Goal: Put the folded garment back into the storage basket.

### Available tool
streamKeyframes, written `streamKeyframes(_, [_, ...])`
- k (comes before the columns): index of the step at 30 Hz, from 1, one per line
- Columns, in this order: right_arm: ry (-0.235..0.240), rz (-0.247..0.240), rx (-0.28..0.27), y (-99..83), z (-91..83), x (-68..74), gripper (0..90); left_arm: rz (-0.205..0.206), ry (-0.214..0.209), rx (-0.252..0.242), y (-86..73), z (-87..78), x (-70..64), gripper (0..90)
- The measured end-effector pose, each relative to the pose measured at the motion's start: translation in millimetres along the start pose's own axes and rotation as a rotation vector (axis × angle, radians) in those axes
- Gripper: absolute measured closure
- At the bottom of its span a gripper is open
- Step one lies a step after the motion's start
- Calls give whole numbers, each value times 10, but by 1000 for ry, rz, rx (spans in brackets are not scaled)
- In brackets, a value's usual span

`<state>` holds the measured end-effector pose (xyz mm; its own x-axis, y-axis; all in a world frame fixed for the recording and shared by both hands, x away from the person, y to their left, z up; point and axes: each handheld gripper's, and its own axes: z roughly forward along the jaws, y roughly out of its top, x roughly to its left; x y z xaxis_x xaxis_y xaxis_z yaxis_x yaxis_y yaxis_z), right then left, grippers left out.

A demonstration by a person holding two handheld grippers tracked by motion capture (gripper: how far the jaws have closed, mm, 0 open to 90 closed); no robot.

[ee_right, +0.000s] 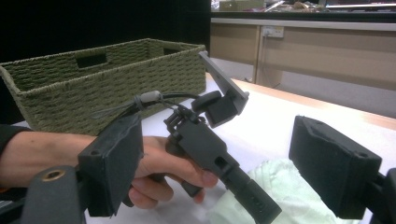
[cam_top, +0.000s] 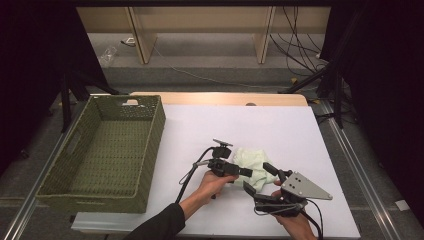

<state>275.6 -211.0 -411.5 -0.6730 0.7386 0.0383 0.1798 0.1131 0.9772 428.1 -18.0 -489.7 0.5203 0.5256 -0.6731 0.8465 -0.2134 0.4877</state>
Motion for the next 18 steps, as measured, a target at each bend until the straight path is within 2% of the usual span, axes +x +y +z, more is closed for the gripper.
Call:
streamKeyframes(7, [1,-1,1,0,-2,-1,186,1,-4,-2,5,13,14,431])
streamKeyframes(12, [1,0,1,1,-1,1,187,1,-4,-8,7,25,30,511])
streamKeyframes(18, [0,1,0,1,-1,-1,190,28,14,-17,3,30,33,620])
